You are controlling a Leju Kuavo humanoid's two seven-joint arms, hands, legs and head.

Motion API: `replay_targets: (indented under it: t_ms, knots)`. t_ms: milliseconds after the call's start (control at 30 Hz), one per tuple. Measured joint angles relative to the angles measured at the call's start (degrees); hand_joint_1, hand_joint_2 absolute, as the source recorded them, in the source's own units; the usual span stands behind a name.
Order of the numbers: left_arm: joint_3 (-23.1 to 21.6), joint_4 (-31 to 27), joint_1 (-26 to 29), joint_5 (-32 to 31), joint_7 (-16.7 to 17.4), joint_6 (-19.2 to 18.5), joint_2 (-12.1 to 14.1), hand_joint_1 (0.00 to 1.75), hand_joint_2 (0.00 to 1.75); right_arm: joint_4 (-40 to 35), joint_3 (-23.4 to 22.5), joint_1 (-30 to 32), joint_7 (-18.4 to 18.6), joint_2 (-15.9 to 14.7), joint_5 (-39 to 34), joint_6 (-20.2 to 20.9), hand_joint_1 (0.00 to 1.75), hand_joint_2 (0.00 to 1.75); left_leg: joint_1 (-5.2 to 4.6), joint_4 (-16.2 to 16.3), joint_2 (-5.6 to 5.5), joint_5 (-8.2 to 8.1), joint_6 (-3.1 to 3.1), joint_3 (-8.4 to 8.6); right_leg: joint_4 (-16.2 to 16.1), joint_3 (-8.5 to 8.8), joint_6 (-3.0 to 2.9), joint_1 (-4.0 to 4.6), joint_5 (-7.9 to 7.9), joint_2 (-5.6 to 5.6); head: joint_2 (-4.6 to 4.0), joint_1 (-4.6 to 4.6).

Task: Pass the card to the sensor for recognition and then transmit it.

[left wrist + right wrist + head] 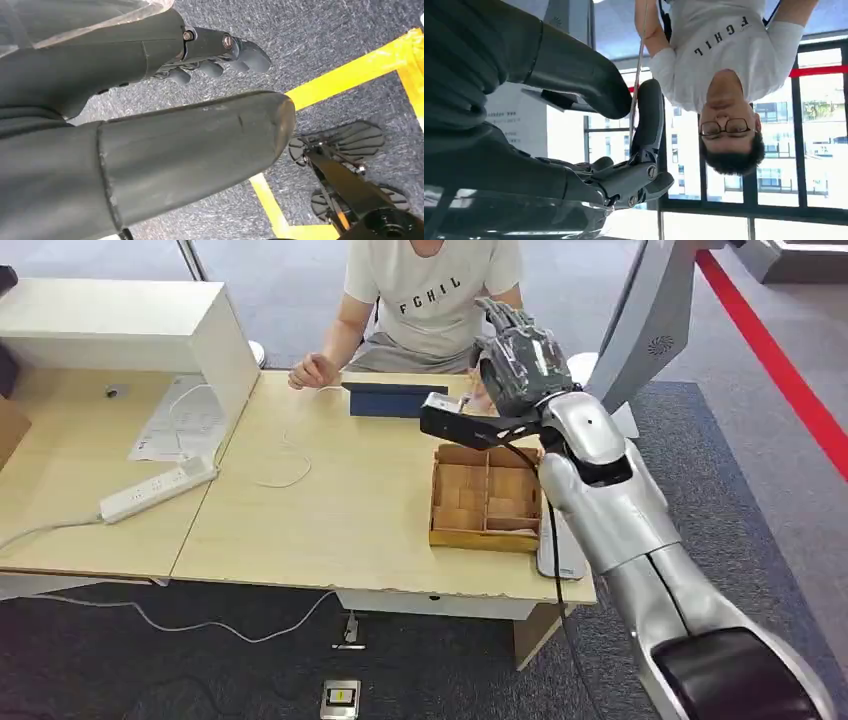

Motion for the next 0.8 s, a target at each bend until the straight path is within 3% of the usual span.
replay_targets:
  t_ms: [300,767,800]
  knots:
    - [-0.5,0.0,0.0,0.1,0.2,0.2,-0.5,0.0,0.0,11.2,2.8,-4.9,4.6,4.0,4.7,2.6,1.75,1.75,0.0,0.0,0.0,0.0,0.0,-0.01,0.0,-0.01,-0.01,0.01,-0.01,0.0,0.0,0.02]
    - [-0.5,0.0,0.2,1.7,2.0,0.6,-1.3,0.0,0.0,17.7,5.0,-5.3,3.5,4.6,7.0,1.5,1.75,1.75,0.0,0.0,0.01,0.0,0.0,0.01,0.0,-0.02,-0.01,0.01,-0.01,0.0,0.0,0.02]
    - [-0.5,0.0,0.2,1.6,2.0,0.6,-1.3,0.0,0.0,18.0,5.1,-5.3,3.4,4.6,7.3,1.2,0.0,1.75,0.01,0.0,0.02,0.0,0.0,0.0,0.0,-0.03,-0.01,0.01,-0.01,0.0,0.0,0.02]
